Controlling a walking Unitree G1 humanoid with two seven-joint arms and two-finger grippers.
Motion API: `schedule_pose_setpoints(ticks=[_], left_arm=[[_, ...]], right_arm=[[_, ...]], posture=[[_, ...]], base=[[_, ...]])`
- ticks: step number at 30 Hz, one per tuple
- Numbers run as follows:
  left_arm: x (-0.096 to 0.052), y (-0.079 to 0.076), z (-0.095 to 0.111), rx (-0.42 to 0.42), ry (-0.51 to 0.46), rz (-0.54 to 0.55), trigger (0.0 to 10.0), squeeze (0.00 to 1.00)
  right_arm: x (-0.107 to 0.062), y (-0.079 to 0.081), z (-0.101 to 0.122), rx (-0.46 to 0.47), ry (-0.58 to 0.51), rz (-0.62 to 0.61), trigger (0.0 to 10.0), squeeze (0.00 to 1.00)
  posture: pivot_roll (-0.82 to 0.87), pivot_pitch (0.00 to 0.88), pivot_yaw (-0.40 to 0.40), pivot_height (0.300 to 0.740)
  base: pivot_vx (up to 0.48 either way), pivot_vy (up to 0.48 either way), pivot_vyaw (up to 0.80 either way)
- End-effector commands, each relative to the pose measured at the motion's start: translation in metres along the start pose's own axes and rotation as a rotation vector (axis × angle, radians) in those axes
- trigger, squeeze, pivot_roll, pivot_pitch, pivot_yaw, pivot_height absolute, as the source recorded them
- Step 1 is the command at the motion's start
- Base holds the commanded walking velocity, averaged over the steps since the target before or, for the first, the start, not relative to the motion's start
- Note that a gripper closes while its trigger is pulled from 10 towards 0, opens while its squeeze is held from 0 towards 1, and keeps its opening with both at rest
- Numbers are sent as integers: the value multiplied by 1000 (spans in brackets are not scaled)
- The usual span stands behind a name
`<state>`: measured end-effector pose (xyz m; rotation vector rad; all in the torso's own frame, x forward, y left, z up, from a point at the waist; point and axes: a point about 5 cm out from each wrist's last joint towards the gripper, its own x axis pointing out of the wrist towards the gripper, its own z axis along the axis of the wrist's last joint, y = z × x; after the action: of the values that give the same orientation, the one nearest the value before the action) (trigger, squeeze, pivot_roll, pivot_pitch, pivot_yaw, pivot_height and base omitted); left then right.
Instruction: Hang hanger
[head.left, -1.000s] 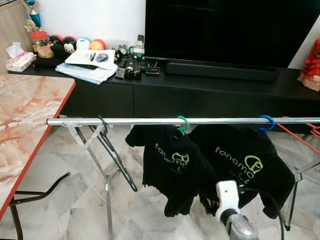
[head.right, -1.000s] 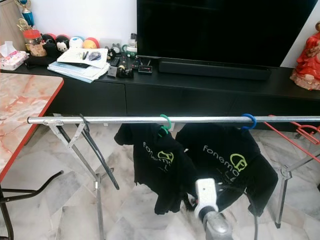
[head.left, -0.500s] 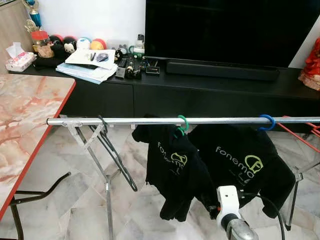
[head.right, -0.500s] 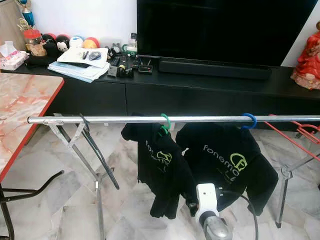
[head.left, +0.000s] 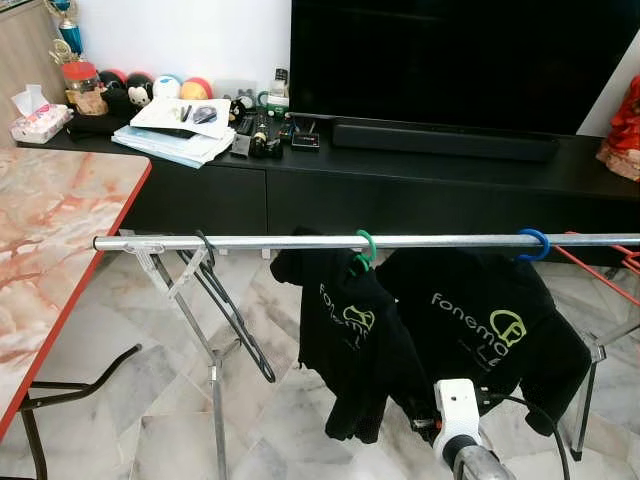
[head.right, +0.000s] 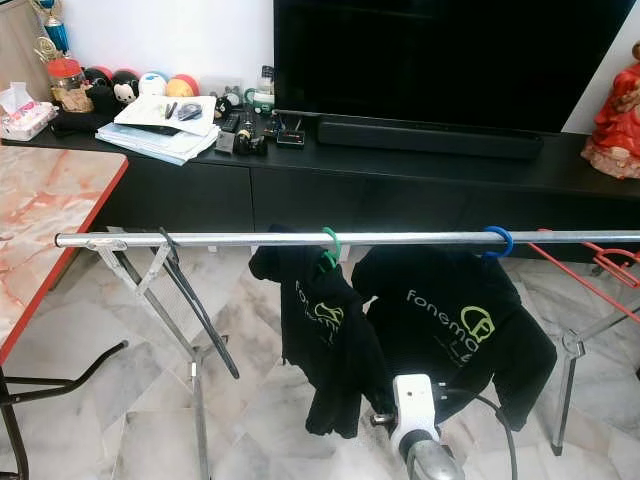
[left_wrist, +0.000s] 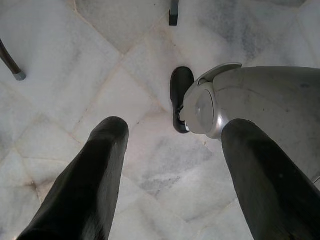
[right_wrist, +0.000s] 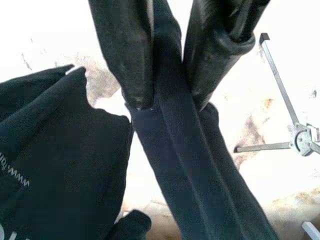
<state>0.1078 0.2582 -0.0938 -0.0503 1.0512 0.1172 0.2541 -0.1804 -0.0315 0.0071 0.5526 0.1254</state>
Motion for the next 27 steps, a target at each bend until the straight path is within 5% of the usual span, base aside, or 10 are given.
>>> schedule_pose_setpoints(ticks=[1, 27], left_arm=[[-2, 2, -8, 14, 38, 2, 10000, 0], [-2, 3, -7, 23, 40, -4, 10000, 0]], right_arm=[[-4, 1, -11, 7, 36, -5, 0, 0], [-25, 1, -63, -67, 282, -37, 0, 0]], posture=[[106, 96, -52, 740], [106, 95, -46, 740]], base=[[0, 0, 0], [0, 0, 0]])
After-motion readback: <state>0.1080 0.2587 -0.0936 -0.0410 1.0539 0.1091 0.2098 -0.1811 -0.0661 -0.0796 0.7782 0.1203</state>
